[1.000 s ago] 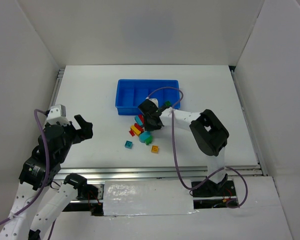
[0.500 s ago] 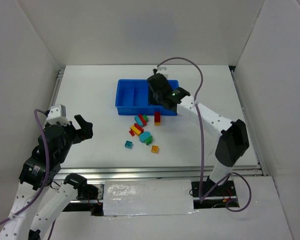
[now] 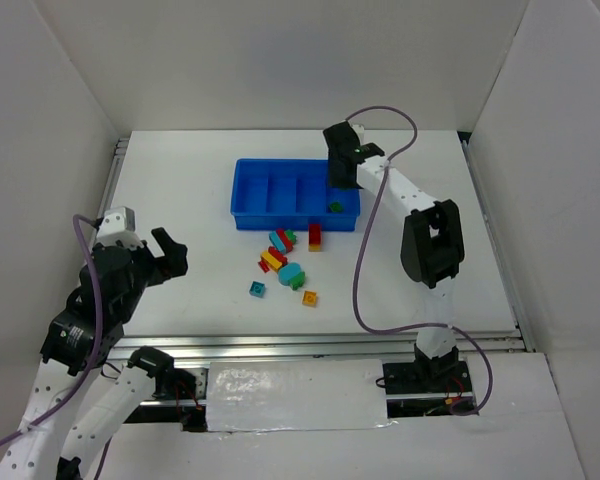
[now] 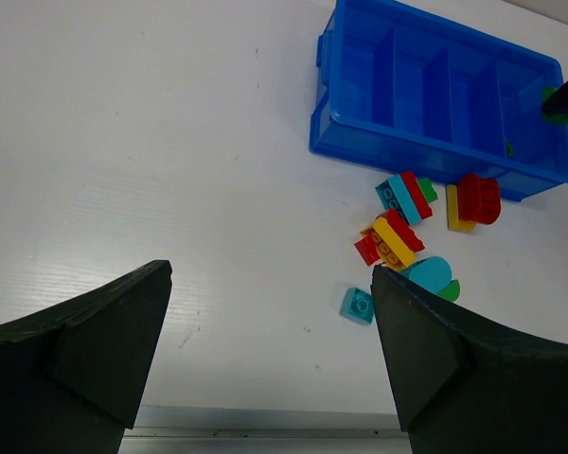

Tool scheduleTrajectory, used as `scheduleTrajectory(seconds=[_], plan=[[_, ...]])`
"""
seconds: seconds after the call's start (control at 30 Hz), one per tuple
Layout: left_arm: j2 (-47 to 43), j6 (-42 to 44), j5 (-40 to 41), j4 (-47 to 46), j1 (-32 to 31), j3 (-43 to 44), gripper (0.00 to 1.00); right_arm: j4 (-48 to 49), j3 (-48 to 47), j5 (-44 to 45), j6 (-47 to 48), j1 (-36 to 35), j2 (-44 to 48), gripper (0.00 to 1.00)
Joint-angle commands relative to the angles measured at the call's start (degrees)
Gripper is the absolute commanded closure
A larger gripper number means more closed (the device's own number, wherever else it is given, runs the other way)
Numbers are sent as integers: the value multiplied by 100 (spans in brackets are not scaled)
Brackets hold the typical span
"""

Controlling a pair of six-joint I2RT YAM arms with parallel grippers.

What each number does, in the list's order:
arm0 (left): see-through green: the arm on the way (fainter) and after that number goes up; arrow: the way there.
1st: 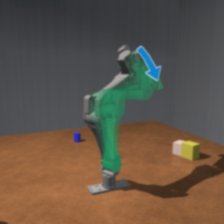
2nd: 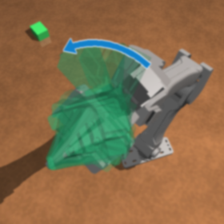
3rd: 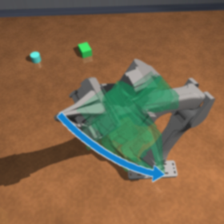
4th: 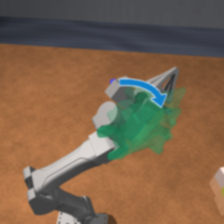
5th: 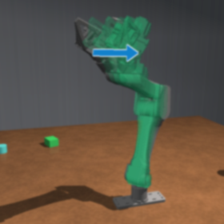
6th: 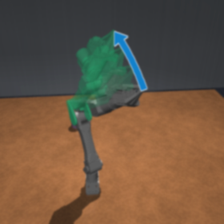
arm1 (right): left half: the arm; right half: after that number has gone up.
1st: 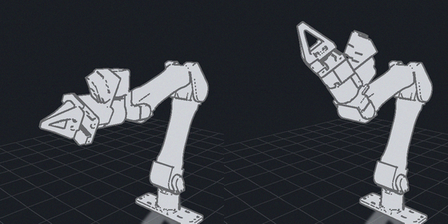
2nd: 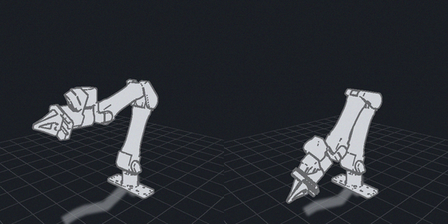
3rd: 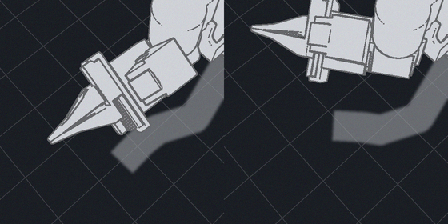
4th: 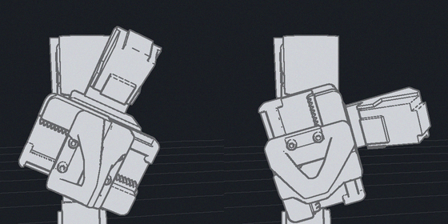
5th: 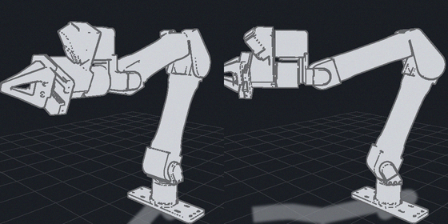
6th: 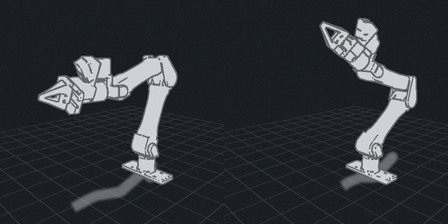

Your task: Sort the legos into containers by color

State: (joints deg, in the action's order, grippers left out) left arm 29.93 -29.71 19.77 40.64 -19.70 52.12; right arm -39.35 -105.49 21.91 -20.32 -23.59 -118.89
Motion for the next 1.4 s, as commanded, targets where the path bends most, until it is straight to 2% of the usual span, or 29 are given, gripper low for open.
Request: scheduleTrajectory(seconds=[0.0,0.07,0.1,0.3,0.47,0.53,0.6,0.7,0.73,0.77,0.8,0.97,1.13,1.23,1.37], plan=[[48,159,-52,-250,-25,0,0,-204,-393,-46,203,-22,-11,34],[56,168,-61,-259,-25,0,0,-187,-367,-47,195,-14,32,15],[74,168,-61,-259,-25,0,1,-178,-349,-64,186,-14,67,14],[92,177,-87,-267,-25,0,0,147,537,-319,11,-258,849,11],[48,168,-78,-259,-25,0,1,787,2285,-433,-515,-918,2140,13],[39,168,-79,-259,-25,-9,0,1095,2951,-311,-736,-1409,2579,13],[30,185,-105,-276,-25,-9,1,1245,3392,-318,-1105,-1856,2791,13],[48,185,-114,-267,-25,9,1,1307,3570,-407,-1570,-2227,2758,12],[48,185,-105,-259,-25,0,1,1342,3640,-363,-1702,-2420,2714,10],[22,185,-96,-267,-25,0,0,1386,3667,-259,-1904,-2517,2670,3],[4,177,-96,-267,-16,-9,1,1447,3685,-258,-1915,-2605,2556,3],[-101,150,-61,-241,-25,-17,1,1500,3421,-625,-917,-2905,2028,3],[-154,177,-114,-276,-25,-35,0,2123,3991,-1030,219,-2835,2230,2],[-119,185,-122,-268,-25,-26,0,2352,4212,-1715,693,-2633,2265,3],[-137,185,-122,-276,-25,-26,0,2397,4247,-1962,1029,-2571,2055,7]])
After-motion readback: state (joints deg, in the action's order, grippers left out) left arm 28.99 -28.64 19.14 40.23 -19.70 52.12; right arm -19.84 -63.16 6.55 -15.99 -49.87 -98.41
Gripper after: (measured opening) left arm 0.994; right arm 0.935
